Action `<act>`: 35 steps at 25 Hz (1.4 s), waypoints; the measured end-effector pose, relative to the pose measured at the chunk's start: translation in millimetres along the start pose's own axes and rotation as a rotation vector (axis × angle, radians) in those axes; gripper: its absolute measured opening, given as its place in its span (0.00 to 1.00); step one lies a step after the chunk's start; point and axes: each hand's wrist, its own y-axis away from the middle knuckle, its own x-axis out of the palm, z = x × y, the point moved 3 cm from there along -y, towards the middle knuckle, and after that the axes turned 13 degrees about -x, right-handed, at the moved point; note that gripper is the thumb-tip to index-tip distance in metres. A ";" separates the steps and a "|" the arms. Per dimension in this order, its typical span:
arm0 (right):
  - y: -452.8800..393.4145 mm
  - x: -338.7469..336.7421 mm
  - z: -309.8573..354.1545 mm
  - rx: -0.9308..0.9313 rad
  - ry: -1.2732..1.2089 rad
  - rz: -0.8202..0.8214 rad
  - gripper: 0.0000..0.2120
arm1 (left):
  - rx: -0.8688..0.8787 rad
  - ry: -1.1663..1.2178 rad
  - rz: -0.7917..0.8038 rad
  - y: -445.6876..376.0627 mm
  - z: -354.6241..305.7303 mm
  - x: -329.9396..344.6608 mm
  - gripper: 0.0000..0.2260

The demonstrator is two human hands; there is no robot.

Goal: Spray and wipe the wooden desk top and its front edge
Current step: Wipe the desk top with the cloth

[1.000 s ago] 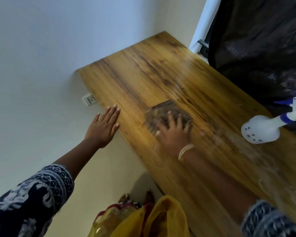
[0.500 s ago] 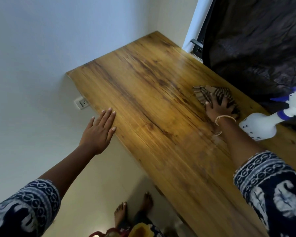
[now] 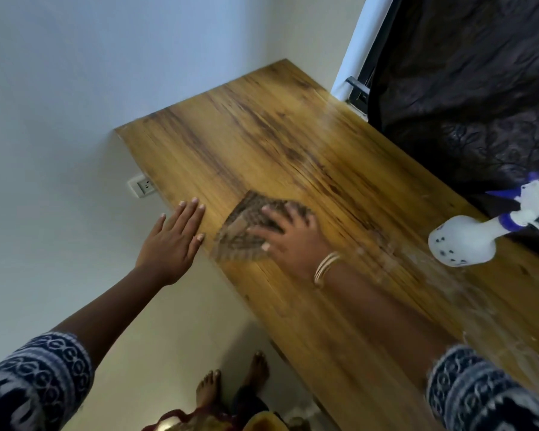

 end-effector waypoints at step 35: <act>58.1 23.5 60.7 -0.158 -0.017 -0.009 0.24 | -0.180 -0.009 0.051 4.5 -18.1 -2.5 0.26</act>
